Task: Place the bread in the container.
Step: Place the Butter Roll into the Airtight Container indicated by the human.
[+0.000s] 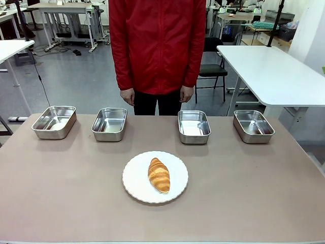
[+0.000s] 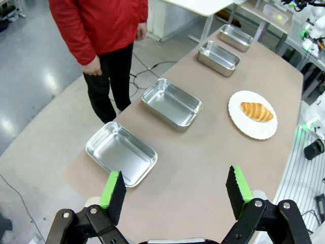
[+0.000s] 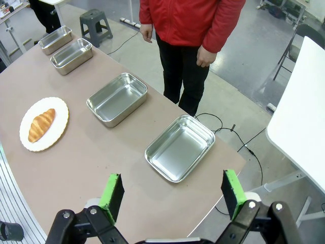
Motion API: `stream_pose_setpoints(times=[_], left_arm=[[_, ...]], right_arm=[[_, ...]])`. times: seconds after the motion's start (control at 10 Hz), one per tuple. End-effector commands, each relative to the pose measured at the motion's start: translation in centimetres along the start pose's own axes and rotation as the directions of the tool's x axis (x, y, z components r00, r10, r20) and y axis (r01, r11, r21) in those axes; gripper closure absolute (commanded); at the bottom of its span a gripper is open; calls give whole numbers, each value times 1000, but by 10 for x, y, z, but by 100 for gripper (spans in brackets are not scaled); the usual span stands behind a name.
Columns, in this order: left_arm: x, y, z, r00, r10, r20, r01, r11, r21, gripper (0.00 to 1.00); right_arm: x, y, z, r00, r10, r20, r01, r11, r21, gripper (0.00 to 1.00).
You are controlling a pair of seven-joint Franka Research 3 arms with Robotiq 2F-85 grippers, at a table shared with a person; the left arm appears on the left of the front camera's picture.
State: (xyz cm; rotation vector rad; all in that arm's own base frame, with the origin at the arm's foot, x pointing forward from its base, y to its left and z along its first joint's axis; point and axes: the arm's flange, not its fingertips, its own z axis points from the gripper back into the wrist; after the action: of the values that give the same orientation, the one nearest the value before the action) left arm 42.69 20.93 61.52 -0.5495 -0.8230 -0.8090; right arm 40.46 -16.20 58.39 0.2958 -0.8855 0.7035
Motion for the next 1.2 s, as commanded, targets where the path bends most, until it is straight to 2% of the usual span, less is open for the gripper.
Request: stream_pose_setpoints(times=[0.0, 1.1], left_arm=[[1, -1, 1, 1000, -13, 1, 13, 1000, -6, 0], [1, -1, 1, 1000, -13, 1, 13, 1000, -6, 0]], right_arm=[[1, 1, 0, 1000, 3, 8, -3, 1000, 2, 0], [1, 1, 0, 1000, 3, 8, -3, 1000, 2, 0]])
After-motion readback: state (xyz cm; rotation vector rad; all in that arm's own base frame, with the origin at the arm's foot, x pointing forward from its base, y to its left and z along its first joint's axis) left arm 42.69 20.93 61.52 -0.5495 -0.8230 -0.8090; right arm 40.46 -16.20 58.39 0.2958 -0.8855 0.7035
